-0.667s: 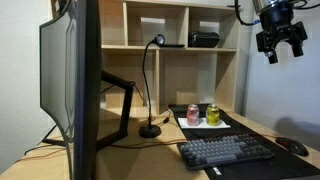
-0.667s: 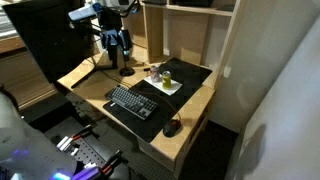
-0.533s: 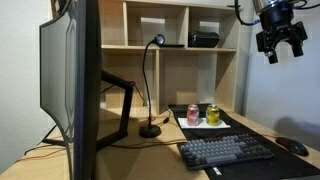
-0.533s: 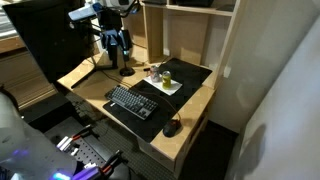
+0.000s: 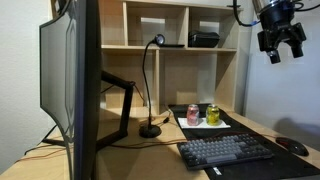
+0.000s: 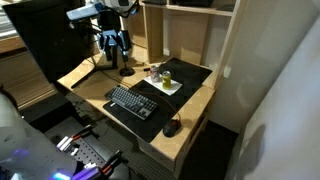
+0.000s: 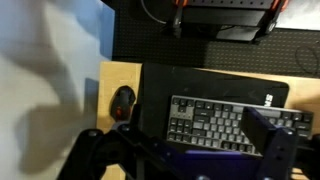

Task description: Move the mouse to next to the cans

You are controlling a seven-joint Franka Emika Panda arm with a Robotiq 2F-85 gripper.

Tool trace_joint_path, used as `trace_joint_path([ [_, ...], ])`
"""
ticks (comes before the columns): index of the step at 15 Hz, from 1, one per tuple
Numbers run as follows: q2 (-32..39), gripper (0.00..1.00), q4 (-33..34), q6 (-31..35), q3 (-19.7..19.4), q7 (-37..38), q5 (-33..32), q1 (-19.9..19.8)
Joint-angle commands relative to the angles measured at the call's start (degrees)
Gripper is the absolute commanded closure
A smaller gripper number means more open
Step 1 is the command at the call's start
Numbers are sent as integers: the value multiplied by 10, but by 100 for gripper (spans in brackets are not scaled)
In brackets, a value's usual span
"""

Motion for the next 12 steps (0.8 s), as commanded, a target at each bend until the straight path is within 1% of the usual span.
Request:
trace_joint_path([
  [1, 51, 0, 124, -93, -46, -110, 57, 13],
  [2, 66, 0, 155, -124, -61, -140, 67, 9],
  [3, 84, 0, 192, -158, -72, -155, 68, 3],
  [4, 108, 0, 228, -188, -76, -142, 51, -8],
  [5, 132, 0, 265, -213, -80, -112, 34, -19],
  [6, 65, 0, 187, -163, -74, -122, 45, -3],
  [7, 85, 0, 217, -182, -81, -121, 40, -11],
  [9, 113, 0, 246, -193, -84, -120, 39, -18],
  [11, 125, 0, 252, -195, -82, -116, 39, -18],
  [12, 114, 0, 226, -170, -76, -146, 15, -10],
])
